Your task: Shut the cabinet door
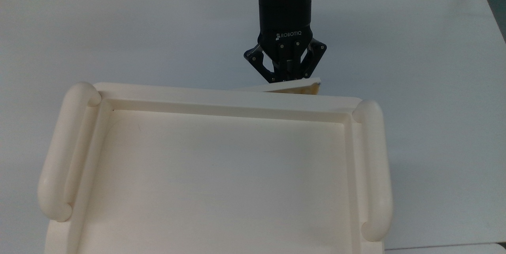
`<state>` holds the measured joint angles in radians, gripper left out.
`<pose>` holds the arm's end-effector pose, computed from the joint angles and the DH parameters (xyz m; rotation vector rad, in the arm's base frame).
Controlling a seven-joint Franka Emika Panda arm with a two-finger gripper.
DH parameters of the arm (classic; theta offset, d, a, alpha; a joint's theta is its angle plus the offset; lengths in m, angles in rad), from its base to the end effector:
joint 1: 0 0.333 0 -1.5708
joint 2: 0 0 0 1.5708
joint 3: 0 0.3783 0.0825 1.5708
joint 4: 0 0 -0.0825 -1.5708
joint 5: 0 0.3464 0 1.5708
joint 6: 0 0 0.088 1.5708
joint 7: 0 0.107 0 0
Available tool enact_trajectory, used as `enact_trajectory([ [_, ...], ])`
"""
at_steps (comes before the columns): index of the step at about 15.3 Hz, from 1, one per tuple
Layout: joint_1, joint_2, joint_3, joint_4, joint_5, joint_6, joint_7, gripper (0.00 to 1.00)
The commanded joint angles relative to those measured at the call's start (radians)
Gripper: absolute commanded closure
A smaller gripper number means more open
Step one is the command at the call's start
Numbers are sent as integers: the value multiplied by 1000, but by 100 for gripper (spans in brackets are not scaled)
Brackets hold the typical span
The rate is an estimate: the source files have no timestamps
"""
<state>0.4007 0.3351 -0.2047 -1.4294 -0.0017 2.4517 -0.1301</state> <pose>0.6727 0.1633 0.6543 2.8699 0.5257 1.0576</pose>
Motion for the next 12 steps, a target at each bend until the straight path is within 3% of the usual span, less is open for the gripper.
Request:
enact_trajectory([
  [1,9,53,-10,18,-58,131,104,96],
  [4,9,76,-19,33,-86,174,147,96],
  [7,6,148,-47,135,-86,181,185,96],
  [12,4,170,-68,146,-87,225,205,96],
])
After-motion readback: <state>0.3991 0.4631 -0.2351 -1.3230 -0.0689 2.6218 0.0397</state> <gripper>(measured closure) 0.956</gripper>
